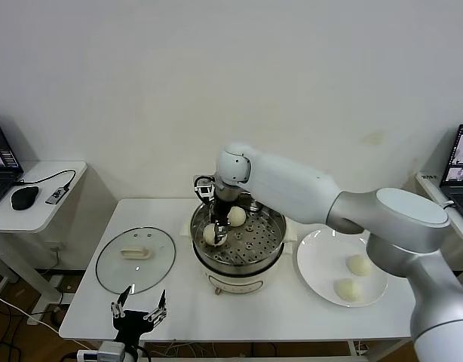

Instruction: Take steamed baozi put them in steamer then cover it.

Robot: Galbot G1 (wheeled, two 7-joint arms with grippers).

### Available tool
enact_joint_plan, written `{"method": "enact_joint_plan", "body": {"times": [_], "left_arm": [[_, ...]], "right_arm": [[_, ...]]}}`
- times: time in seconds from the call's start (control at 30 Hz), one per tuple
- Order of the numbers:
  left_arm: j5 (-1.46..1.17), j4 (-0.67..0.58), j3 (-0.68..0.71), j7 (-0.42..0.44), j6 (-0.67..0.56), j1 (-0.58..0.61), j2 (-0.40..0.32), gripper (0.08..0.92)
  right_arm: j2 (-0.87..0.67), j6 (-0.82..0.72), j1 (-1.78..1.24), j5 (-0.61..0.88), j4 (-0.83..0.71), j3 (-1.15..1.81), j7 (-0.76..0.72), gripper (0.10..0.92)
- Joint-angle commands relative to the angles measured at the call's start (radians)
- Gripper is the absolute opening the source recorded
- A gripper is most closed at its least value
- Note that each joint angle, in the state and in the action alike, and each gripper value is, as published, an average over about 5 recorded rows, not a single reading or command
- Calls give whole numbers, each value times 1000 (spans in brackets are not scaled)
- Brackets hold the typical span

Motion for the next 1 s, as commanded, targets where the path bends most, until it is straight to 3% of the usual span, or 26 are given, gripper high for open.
{"method": "enact_joint_plan", "body": {"times": [0.03, 0.13, 0.4, 1.0], "left_arm": [[0, 3, 0, 0, -1, 0, 0, 823], [0, 5, 1, 0, -1, -1, -1, 823], [1, 3, 2, 1, 0, 1, 1, 823], [-2, 3, 2, 10, 12, 0, 14, 823]], "right_arm": [[8, 2, -15, -7, -9, 9, 11, 766], [-5, -1, -14, -4, 0, 21, 13, 812], [-129, 23, 54, -11, 109, 45, -59, 823], [-688, 168, 147, -116, 431, 38, -196, 823]]}}
